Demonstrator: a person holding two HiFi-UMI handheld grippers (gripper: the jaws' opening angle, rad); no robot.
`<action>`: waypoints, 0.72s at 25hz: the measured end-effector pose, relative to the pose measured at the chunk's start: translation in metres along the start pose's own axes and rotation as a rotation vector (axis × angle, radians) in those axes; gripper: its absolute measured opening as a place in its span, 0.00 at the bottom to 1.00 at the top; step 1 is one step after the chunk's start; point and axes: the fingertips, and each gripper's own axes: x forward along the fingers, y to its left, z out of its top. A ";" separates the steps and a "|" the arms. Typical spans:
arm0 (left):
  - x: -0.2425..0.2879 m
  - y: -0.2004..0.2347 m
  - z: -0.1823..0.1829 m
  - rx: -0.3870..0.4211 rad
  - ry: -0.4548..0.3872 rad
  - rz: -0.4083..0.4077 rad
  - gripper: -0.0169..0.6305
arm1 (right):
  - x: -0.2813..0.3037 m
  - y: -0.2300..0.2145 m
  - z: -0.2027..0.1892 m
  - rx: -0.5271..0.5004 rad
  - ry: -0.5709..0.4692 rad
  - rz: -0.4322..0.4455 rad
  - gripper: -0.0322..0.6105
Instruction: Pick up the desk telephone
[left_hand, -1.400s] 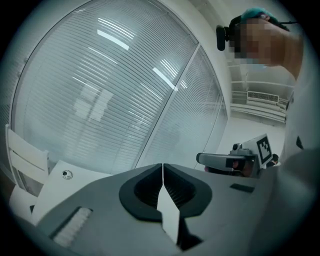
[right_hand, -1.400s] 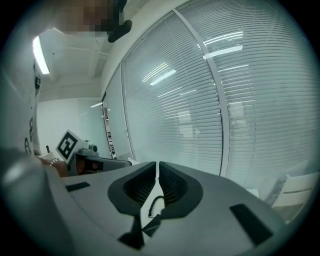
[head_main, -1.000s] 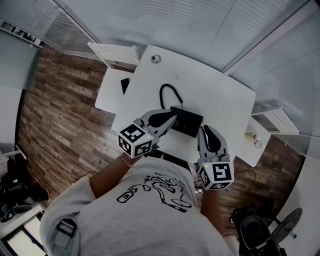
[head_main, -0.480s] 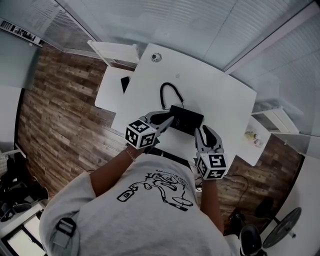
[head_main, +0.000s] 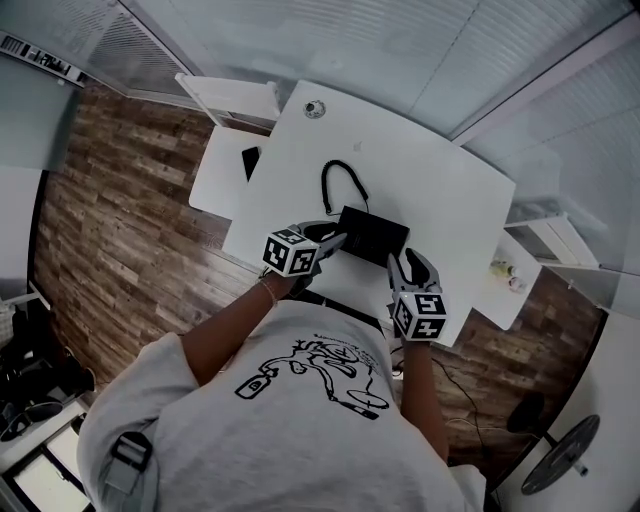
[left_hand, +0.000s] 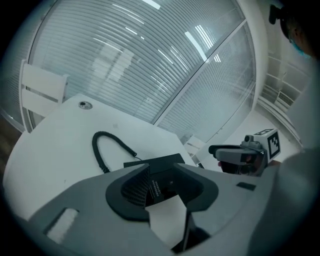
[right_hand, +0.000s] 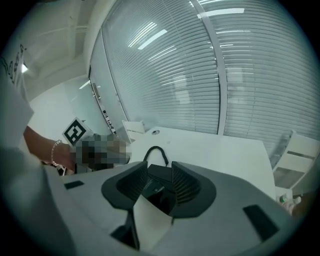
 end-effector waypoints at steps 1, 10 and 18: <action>0.005 0.005 -0.006 -0.010 0.013 0.002 0.21 | 0.003 -0.002 -0.004 0.005 0.009 0.000 0.24; 0.038 0.043 -0.046 -0.112 0.105 0.023 0.27 | 0.025 -0.020 -0.036 0.062 0.078 -0.006 0.29; 0.058 0.062 -0.062 -0.209 0.130 0.005 0.37 | 0.043 -0.029 -0.056 0.132 0.128 0.006 0.39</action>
